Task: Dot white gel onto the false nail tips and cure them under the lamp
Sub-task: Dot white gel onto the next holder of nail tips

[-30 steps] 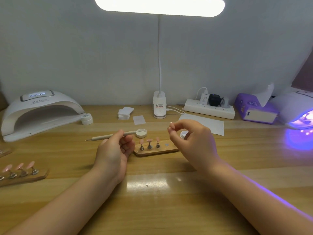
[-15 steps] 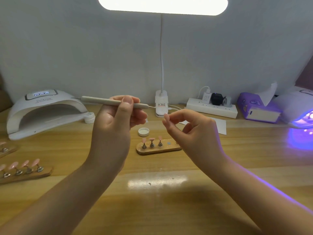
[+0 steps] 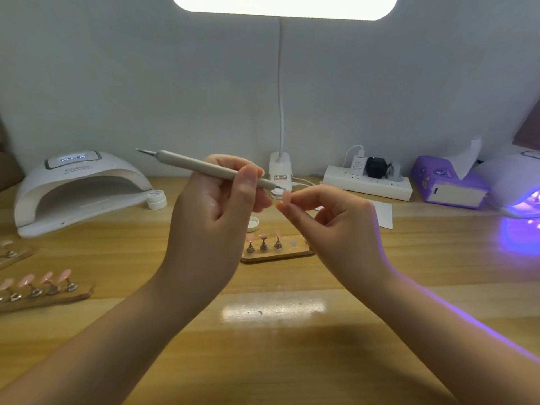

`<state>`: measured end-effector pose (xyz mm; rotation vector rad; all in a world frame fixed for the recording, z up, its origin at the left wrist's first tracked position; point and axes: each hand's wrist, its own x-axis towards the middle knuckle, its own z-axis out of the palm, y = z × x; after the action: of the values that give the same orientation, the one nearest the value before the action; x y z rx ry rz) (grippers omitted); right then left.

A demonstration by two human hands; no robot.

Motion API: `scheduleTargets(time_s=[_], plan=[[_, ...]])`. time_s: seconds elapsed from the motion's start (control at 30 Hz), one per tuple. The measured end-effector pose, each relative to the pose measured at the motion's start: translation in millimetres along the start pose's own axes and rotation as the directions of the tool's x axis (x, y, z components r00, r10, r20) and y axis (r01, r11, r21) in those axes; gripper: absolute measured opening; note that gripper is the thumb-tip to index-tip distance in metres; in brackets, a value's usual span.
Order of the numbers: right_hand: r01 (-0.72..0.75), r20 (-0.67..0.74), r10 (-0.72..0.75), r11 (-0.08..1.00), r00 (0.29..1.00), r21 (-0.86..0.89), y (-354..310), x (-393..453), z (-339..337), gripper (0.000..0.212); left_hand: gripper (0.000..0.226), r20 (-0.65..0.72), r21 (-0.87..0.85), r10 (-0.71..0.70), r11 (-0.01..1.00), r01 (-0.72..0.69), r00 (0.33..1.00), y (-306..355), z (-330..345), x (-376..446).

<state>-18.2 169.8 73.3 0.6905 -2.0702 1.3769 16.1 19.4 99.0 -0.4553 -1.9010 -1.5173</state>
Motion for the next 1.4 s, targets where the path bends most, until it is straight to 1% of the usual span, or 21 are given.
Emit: scheduleTargets(time_s=[0.13, 0.23, 0.4, 0.6, 0.8, 1.03, 1.4], plan=[[0.008, 0.007, -0.008, 1.0, 1.0, -0.002, 3, 0, 1, 0.003, 0.011, 0.005, 0.044, 0.049, 0.998, -0.049, 0.999, 1, 0, -2], [0.011, 0.01, -0.01, 0.999, 1.0, -0.04, 6, -1, 1, 0.007, 0.01, -0.003, 0.076, 0.072, 0.995, -0.072, 0.997, 0, 0, -2], [0.003, 0.011, -0.002, 0.997, 1.0, -0.078, 10, -1, 3, 0.015, 0.01, 0.007, 0.12, 0.069, 0.99, -0.069, 0.998, -3, 0, -2], [0.005, 0.009, -0.004, 0.997, 1.0, -0.08, 11, -1, 2, 0.014, 0.009, 0.028, 0.164, 0.073, 0.984, -0.077, 0.997, -4, 1, -1], [-0.016, 0.019, 0.018, 0.997, 1.0, -0.079, 11, -2, 2, 0.016, 0.009, 0.021, 0.163, 0.064, 0.984, -0.066, 0.998, -5, 1, -1], [-0.007, 0.001, 0.007, 0.994, 1.0, -0.112, 12, -1, 2, 0.013, 0.009, 0.031, 0.153, 0.044, 0.987, -0.048, 0.999, -7, 1, -1], [-0.001, 0.013, 0.003, 0.995, 1.0, -0.101, 10, -2, 2, 0.012, 0.01, 0.021, 0.165, 0.041, 0.985, -0.044, 0.999, -8, 2, -2]])
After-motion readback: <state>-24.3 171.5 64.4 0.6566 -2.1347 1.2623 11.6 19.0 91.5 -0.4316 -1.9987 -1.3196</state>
